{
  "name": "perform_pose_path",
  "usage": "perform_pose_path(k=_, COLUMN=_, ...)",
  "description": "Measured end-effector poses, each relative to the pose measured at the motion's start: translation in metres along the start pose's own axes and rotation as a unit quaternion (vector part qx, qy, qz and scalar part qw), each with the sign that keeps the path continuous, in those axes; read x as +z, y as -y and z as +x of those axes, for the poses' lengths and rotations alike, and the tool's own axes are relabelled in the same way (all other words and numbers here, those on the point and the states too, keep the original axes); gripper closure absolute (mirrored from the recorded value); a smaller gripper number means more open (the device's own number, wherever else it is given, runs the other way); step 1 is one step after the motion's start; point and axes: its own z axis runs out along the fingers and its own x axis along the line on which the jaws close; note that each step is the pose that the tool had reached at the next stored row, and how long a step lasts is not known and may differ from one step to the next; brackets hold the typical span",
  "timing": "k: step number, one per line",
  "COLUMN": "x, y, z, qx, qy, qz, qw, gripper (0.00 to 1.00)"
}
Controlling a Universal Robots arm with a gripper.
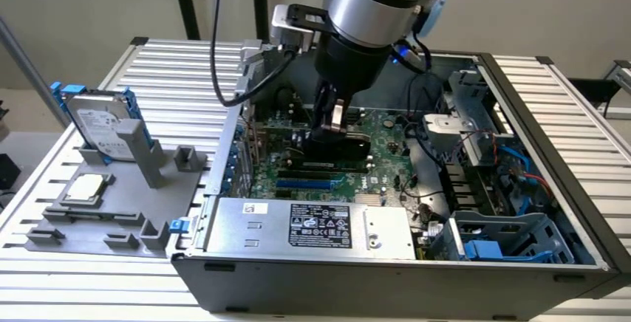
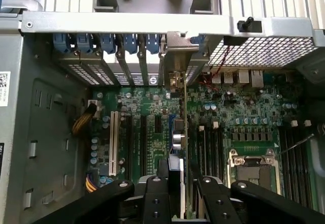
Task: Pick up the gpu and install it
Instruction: 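Insert the gpu into the slot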
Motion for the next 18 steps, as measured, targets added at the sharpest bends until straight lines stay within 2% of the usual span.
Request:
perform_pose_path(k=4, x=0.0055, y=0.0014, z=0.007, qx=-0.003, qy=0.0076, qz=-0.0003, qw=1.0, gripper=0.74)
perform_pose_path(k=6, x=0.0088, y=0.002, z=0.009, qx=-0.004, qy=0.0105, qz=-0.0003, qw=0.9999, gripper=0.74)
perform_pose_path(k=10, x=0.0159, y=0.0029, z=0.01, qx=-0.004, qy=0.0123, qz=-0.0004, qw=0.9999, gripper=0.74)
perform_pose_path(k=18, x=0.0309, y=0.0026, z=0.011, qx=-0.003, qy=0.013, qz=-0.0003, qw=0.9999, gripper=0.74)
